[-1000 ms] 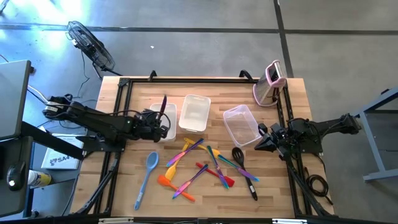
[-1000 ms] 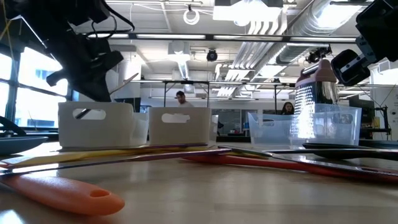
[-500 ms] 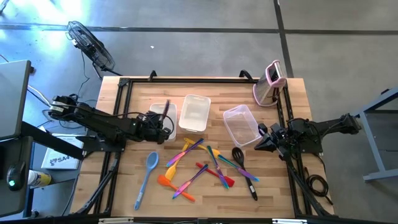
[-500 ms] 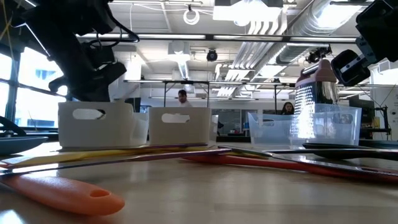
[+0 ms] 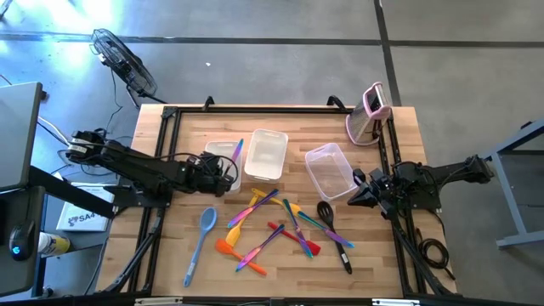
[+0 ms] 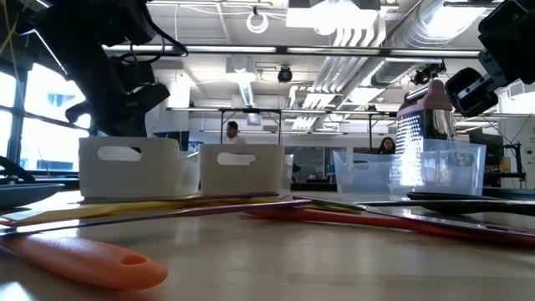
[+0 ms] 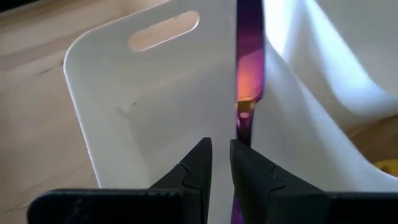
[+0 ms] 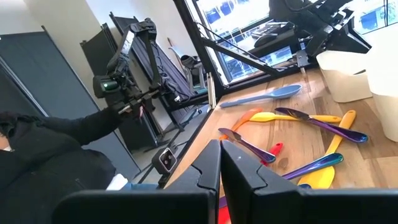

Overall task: Pick & Place Kitchen Items
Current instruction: Put the blue serving spoon into the transparent bin

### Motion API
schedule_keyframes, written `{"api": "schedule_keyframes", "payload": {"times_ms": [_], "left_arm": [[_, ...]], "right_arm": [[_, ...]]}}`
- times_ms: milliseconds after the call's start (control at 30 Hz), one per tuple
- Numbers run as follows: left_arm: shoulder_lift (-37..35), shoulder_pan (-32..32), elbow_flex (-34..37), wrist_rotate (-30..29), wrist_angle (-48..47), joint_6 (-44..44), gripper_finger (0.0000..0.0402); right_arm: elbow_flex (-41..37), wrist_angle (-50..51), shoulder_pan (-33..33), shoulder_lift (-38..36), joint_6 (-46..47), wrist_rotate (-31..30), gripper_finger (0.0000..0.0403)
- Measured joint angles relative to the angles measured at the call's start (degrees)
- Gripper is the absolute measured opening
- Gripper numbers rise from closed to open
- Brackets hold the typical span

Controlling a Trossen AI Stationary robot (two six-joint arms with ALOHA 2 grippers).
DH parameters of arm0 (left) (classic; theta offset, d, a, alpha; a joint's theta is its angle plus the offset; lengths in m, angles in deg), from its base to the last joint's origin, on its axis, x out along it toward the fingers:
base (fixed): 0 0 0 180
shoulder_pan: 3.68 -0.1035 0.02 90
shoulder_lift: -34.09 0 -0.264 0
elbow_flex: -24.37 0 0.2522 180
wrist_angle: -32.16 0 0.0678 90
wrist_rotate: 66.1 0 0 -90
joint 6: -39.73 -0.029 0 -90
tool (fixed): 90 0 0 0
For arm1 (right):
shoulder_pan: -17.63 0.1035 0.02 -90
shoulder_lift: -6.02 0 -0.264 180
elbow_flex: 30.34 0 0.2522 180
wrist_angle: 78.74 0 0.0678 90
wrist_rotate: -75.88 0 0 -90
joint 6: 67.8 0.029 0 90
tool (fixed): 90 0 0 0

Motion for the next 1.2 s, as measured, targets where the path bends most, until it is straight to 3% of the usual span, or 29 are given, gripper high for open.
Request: {"api": "schedule_keyframes", "payload": {"times_ms": [267, 400, 500, 600, 733, 800, 1200], "left_arm": [[-0.65, 0.02, -9.53, 0.55, -0.5, -13.42, 0.0053], [-0.65, 0.02, -16.03, 6.07, -2.91, -18.46, 0.0054], [-0.65, 0.04, -19.77, 14.21, -3.42, -21.62, 0.0054], [-0.65, 0.04, -22.25, 26.04, -3.25, -22.75, 0.0054], [-0.65, 0.64, -22.73, 42.3, -3.36, -18.91, 0.0054], [-0.65, 2.08, -22.73, 46.7, -4.19, -16.26, 0.0054], [-0.62, 18.66, -22.73, 43.8, -7.78, -13.7, 0.0054]], "right_arm": [[0.0, 0.1, 0.0, 0.0, -0.01, 0.0, 0.0006], [0.0, 0.66, 0.0, 0.0, -0.01, 0.01, 0.0006], [0.0, 0.93, 0.0, 0.0, -0.01, 0.0, 0.0006], [0.0, 0.91, 0.0, 0.0, -0.01, 0.02, 0.0006], [0.0, 1.11, 0.0, 0.0, -0.01, 0.01, 0.0006], [0.0, 1.49, 0.0, 0.0, 0.01, 0.01, 0.0006], [0.0, 1.65, 0.0, 0.0, 0.24, 0.0, 0.0006]]}}
